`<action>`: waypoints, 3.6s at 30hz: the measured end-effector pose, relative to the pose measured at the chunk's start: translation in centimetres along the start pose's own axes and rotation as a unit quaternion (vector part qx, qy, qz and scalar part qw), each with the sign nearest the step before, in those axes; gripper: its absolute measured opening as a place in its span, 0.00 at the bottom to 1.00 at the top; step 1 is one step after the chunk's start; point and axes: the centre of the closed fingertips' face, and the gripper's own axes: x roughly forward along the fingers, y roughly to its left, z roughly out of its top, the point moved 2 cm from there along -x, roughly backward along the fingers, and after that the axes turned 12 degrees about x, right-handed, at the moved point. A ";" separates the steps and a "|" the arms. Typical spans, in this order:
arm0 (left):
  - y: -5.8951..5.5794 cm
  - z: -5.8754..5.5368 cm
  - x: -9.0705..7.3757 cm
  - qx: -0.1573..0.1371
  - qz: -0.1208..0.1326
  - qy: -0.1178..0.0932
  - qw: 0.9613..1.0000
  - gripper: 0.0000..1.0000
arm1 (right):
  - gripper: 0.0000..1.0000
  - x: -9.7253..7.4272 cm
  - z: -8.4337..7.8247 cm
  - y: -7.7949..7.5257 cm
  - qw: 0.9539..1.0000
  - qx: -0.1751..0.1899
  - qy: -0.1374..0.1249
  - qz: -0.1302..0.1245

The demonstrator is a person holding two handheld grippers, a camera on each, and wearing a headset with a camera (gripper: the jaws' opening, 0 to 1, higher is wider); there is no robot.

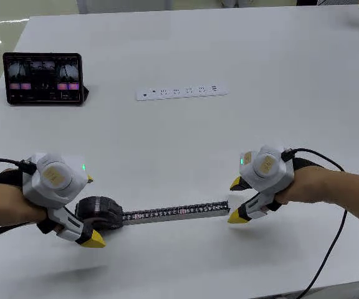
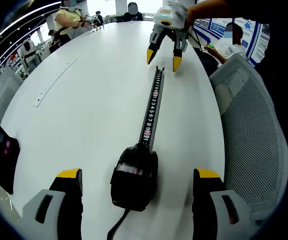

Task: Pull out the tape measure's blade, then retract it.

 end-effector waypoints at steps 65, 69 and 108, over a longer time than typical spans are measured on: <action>-2.6 -5.0 -5.2 -0.275 0.237 -0.138 0.922 0.99 | 0.99 -6.8 -6.7 1.0 0.943 0.224 -0.206 -0.137; -2.8 -5.1 -5.8 -0.270 0.244 -0.140 0.921 0.99 | 0.99 -6.9 -7.8 1.2 0.942 0.226 -0.202 -0.145; -5.8 -7.4 -7.2 -0.265 0.254 -0.137 0.920 0.99 | 0.99 -9.1 -10.5 3.0 0.941 0.215 -0.205 -0.159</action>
